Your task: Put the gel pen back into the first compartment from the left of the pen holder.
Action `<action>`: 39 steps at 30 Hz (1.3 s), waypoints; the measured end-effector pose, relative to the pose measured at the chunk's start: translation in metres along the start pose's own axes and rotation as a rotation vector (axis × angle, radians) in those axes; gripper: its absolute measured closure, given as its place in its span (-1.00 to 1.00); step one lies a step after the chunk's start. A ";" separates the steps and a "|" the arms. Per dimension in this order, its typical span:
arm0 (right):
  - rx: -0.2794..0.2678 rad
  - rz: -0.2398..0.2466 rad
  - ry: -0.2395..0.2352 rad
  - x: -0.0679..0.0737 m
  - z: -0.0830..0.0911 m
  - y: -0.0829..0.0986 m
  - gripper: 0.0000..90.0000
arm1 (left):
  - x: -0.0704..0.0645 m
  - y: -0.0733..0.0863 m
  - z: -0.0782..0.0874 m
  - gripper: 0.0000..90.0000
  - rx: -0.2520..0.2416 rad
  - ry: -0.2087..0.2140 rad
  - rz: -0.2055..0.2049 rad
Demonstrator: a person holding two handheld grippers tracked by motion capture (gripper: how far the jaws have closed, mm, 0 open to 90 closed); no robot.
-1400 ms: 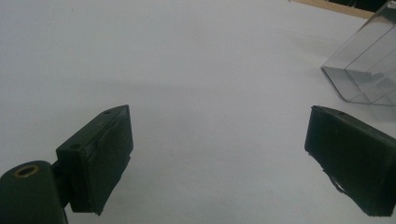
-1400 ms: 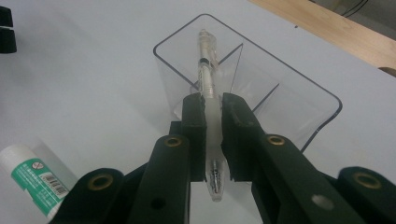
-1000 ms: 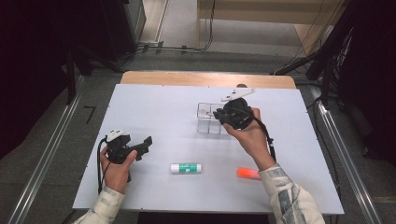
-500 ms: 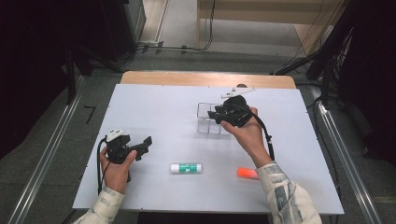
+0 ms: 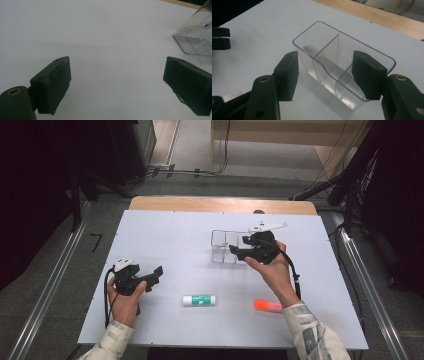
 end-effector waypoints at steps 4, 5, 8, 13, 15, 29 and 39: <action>0.003 -0.009 -0.008 -0.001 0.004 0.010 -0.19 | 0.000 0.000 0.000 -0.82 0.000 0.001 0.000; 0.006 -0.010 -0.008 -0.001 0.005 0.014 -0.20 | 0.000 0.000 0.000 -0.82 0.000 -0.001 0.001; 0.007 -0.015 -0.005 -0.003 0.008 0.023 -0.22 | 0.000 0.000 0.000 -0.82 0.002 0.000 -0.001; 0.009 -0.029 -0.003 -0.009 0.014 0.041 -0.23 | 0.000 0.000 0.001 -0.82 0.002 0.000 -0.001; 0.011 -0.035 0.002 -0.011 0.017 0.048 -0.24 | 0.000 0.001 0.000 -0.82 0.003 0.001 0.002; -0.035 -0.069 0.058 -0.036 0.044 0.084 -0.31 | -0.002 0.002 0.000 -0.82 0.011 0.004 -0.001; -0.045 -0.107 0.118 -0.065 0.061 0.114 -0.39 | -0.002 0.001 0.000 -0.82 0.009 0.003 -0.001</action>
Point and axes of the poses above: each handheld gripper's, and its own axes: z roughly backward along the jaws, y roughly out of its underside, x roughly to its left, the point moved 9 cm from there along -z, roughly forward along the jaws, and after that the axes turned 4 degrees about -z, right-handed, at the moved point
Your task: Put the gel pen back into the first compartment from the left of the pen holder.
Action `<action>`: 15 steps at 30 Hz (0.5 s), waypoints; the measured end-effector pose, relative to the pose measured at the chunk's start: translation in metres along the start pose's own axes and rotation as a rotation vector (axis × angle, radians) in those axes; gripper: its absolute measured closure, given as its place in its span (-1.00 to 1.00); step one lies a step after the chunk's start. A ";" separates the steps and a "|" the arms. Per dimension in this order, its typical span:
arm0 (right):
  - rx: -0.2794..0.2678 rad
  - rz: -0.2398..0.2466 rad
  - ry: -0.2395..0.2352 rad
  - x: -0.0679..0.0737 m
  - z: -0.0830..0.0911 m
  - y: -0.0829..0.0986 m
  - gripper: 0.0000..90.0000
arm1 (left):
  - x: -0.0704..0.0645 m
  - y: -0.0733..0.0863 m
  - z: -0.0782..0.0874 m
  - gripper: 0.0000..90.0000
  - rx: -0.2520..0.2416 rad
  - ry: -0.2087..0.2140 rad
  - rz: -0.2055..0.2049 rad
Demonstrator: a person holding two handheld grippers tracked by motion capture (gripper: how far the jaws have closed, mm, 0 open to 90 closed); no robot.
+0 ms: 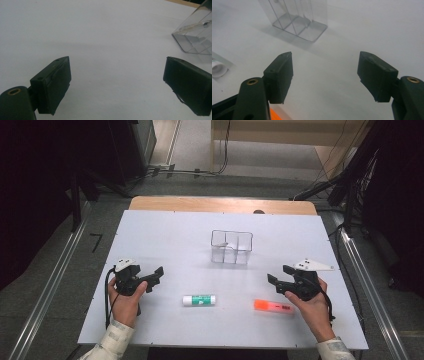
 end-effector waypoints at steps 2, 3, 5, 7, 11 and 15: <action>0.005 -0.005 0.007 -0.004 0.003 0.004 -0.39 | 0.000 0.000 0.000 -0.82 0.001 0.001 0.000; 0.004 -0.008 0.013 -0.006 0.005 0.006 -0.39 | 0.000 0.000 0.000 -0.82 0.001 0.001 0.000; 0.009 -0.014 0.014 -0.008 0.008 0.010 -0.39 | -0.001 0.000 -0.001 -0.82 0.001 0.000 -0.002; 0.008 -0.014 0.017 -0.010 0.010 0.012 -0.39 | -0.001 0.000 0.000 -0.82 0.001 0.000 -0.005; 0.006 -0.012 0.017 -0.012 0.014 0.017 -0.40 | -0.001 0.000 0.000 -0.82 0.000 -0.001 -0.002; 0.009 -0.010 0.020 -0.014 0.017 0.020 -0.40 | -0.001 0.000 0.000 -0.82 0.001 -0.003 -0.003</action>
Point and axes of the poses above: each handheld gripper's, and its own axes: z roughly backward along the jaws, y roughly out of its underside, x roughly to its left, the point moved 9 cm from there along -z, roughly forward along the jaws, and after that the axes turned 4 degrees about -z, right-handed, at the moved point
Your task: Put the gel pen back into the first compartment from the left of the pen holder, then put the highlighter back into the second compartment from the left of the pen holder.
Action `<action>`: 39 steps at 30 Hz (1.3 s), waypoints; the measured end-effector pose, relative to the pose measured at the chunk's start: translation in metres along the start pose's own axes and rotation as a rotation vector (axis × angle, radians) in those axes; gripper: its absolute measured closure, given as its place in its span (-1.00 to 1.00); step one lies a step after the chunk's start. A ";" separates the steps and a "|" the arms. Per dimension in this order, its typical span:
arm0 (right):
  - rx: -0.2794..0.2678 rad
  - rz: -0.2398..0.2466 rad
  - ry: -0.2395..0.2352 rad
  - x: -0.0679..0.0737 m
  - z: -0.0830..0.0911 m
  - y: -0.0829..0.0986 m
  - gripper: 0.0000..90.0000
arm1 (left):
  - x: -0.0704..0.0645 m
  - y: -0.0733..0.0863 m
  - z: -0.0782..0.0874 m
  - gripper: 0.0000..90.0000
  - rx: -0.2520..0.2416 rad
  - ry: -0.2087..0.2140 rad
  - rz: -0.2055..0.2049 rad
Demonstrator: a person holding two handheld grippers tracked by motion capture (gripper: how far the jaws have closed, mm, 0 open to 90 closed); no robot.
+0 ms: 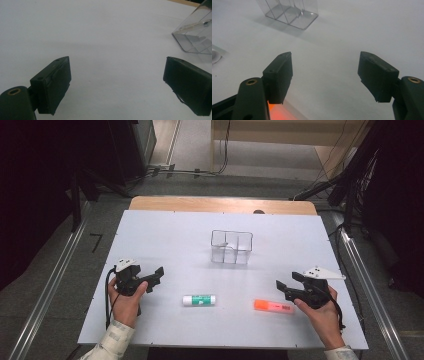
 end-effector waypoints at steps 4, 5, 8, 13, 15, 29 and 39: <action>-0.006 0.003 -0.006 0.000 0.003 0.001 -0.40 | -0.001 0.000 0.000 -0.82 -0.001 -0.001 -0.003; -0.008 0.004 -0.005 0.000 0.004 0.001 -0.41 | -0.001 0.000 0.000 -0.82 -0.001 -0.002 -0.003; -0.006 0.003 -0.007 0.000 0.006 0.003 -0.41 | 0.000 0.000 0.000 -0.82 0.003 0.001 -0.006; -0.006 0.016 -0.013 0.000 0.008 0.006 -0.41 | 0.000 0.000 0.000 -0.82 0.000 -0.002 0.000; -0.006 0.018 -0.015 0.000 0.010 0.008 -0.41 | 0.000 0.000 0.001 -0.82 -0.001 0.000 0.000; 0.007 0.010 -0.008 -0.002 0.018 0.022 -0.46 | 0.000 0.000 0.001 -0.82 -0.002 -0.002 -0.001; 0.030 0.004 -0.022 0.001 0.021 0.036 -0.49 | 0.000 0.000 0.000 -0.82 0.000 -0.003 -0.001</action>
Point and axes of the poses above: each handheld gripper's, and its own axes: z roughly backward along the jaws, y roughly out of its underside, x roughly to its left, the point moved 9 cm from there along -z, roughly forward along the jaws, and after that the axes turned 4 degrees about -z, right-handed, at the moved point
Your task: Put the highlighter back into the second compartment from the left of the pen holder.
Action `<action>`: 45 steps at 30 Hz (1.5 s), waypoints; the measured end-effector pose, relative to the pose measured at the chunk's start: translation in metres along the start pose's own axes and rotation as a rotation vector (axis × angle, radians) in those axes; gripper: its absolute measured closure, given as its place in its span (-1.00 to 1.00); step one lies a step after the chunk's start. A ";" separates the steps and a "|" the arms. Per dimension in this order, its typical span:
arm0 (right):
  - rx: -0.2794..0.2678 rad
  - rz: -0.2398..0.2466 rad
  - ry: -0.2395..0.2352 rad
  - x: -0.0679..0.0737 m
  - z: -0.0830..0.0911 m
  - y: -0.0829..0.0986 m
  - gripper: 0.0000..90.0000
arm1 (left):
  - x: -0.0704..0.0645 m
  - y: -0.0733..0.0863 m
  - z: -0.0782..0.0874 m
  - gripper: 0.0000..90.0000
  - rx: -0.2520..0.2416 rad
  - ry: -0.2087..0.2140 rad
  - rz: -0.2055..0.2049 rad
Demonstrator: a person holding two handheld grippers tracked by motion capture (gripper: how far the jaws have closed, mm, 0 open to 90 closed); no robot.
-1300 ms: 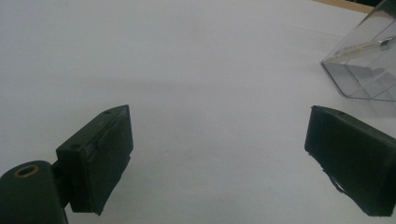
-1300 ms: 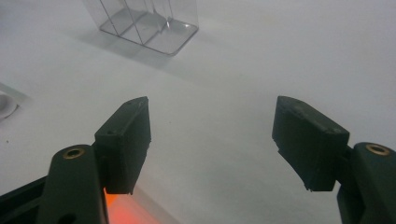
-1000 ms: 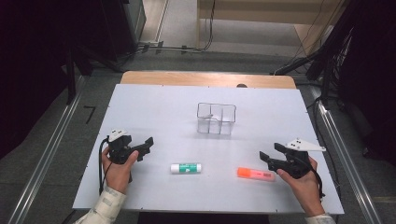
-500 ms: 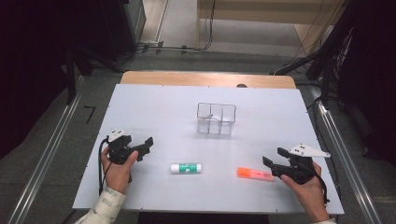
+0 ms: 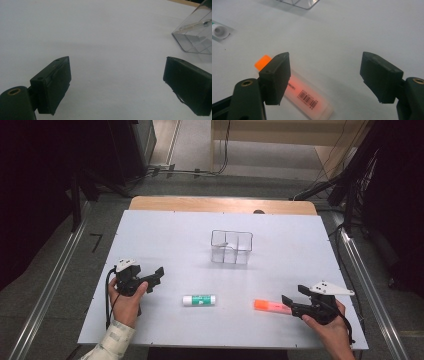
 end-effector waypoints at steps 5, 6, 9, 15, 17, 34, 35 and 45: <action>0.013 0.017 -0.008 0.003 -0.001 0.006 -0.53 | -0.001 0.000 0.000 -0.82 0.001 0.003 -0.003; 0.014 0.017 -0.011 0.004 -0.002 0.007 -0.53 | -0.001 0.000 0.000 -0.82 0.001 0.003 -0.003; 0.022 0.028 -0.015 0.006 -0.003 0.009 -0.56 | 0.000 0.000 0.000 -0.82 0.000 0.002 0.000; 0.032 0.036 -0.025 0.010 -0.004 0.013 -0.57 | -0.001 0.000 0.000 -0.82 0.001 0.002 -0.001; 0.040 0.048 -0.029 0.012 -0.005 0.014 -0.57 | -0.001 0.000 0.000 -0.82 0.001 0.002 -0.002; 0.098 0.083 -0.054 0.020 -0.013 0.025 -0.57 | -0.001 0.001 0.000 -0.82 0.004 0.004 -0.004; 0.101 0.087 -0.052 0.020 -0.013 0.025 -0.57 | -0.001 0.001 0.000 -0.82 0.004 0.004 -0.004; 0.114 0.109 -0.039 0.023 -0.017 0.028 -0.56 | -0.001 0.000 0.000 -0.82 0.003 0.005 -0.005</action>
Point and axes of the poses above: each handheld gripper's, and its own axes: z roughly backward along the jaws, y roughly out of its underside, x roughly to its left, the point moved 9 cm from there along -z, roughly forward along the jaws, and after that the axes turned 4 degrees about -z, right-handed, at the moved point
